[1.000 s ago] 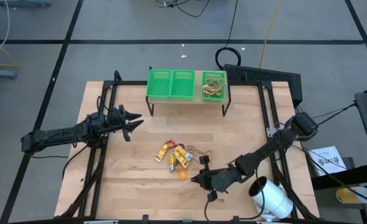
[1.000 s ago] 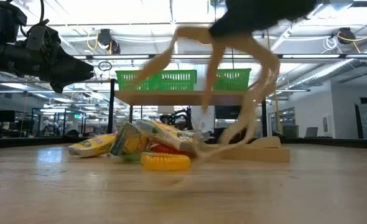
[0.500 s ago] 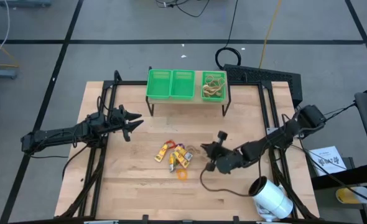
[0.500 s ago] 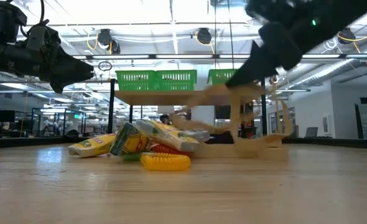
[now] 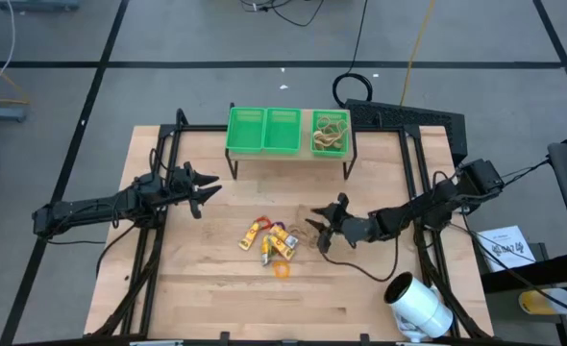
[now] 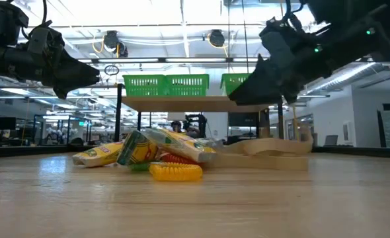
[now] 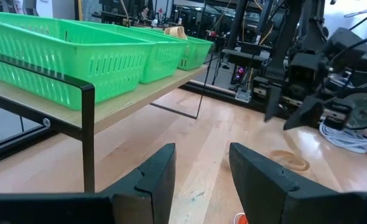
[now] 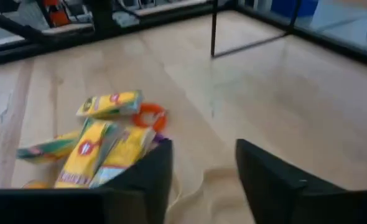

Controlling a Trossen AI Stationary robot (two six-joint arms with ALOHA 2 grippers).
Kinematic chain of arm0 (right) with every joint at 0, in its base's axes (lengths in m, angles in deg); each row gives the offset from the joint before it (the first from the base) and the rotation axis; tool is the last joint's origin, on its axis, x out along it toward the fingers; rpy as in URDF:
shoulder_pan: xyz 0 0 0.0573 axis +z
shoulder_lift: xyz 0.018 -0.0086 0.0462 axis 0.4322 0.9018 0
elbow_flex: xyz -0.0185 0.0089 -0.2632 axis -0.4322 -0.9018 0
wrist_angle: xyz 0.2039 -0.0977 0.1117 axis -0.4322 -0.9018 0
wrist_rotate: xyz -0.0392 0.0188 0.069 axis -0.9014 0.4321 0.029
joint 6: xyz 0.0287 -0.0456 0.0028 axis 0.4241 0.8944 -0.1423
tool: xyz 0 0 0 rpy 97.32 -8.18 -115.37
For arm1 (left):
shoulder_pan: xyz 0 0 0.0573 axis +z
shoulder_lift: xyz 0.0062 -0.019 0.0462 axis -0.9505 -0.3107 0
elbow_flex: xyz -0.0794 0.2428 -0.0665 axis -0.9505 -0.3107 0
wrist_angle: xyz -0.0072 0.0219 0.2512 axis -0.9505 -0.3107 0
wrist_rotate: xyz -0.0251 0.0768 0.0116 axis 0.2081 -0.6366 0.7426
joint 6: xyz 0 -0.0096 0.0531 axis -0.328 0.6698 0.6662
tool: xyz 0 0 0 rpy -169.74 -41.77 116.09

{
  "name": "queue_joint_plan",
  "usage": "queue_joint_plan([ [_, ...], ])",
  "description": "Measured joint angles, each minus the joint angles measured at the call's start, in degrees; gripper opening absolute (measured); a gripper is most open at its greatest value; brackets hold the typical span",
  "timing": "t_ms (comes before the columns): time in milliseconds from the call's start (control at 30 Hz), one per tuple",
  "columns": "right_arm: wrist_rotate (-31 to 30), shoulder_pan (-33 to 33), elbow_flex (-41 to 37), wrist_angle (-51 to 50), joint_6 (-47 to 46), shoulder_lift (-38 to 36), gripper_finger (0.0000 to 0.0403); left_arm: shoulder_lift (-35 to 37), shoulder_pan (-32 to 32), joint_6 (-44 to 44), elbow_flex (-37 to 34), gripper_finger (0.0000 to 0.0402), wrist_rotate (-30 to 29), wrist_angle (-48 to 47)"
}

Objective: Pick & Place Office Desk Supplies
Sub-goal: Put the brown rubber band into the right green bin on the shelf

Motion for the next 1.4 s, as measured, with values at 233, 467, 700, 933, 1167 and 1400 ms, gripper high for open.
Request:
queue_joint_plan([
  [233,9.81,-1.32,0.05,2.60,6.86,-2.20,0.0253,0.00,0.00,0.00,0.00,0.0159,0.01,-0.01],
  [467,12.22,-0.63,2.07,-23.25,1.41,-10.07,0.0260,-0.01,-0.02,0.00,0.00,0.0159,0.02,-0.01],
  [700,16.48,6.23,2.21,-30.38,-0.97,-12.00,0.0242,-0.02,-0.02,-0.01,0.00,0.0159,0.02,-0.10],
  [933,13.53,9.19,1.40,-35.81,-5.86,-8.18,0.0222,-0.01,-0.01,0.00,0.00,0.0159,0.02,-0.02],
  [1167,17.03,10.05,1.11,-35.78,-6.85,-2.85,0.0204,0.00,-0.02,0.00,0.00,0.0159,0.02,-0.02],
  [1400,18.24,9.74,1.11,-34.46,-6.92,-1.21,0.0146,-0.02,-0.02,-0.02,0.00,0.0159,0.02,0.01],
])
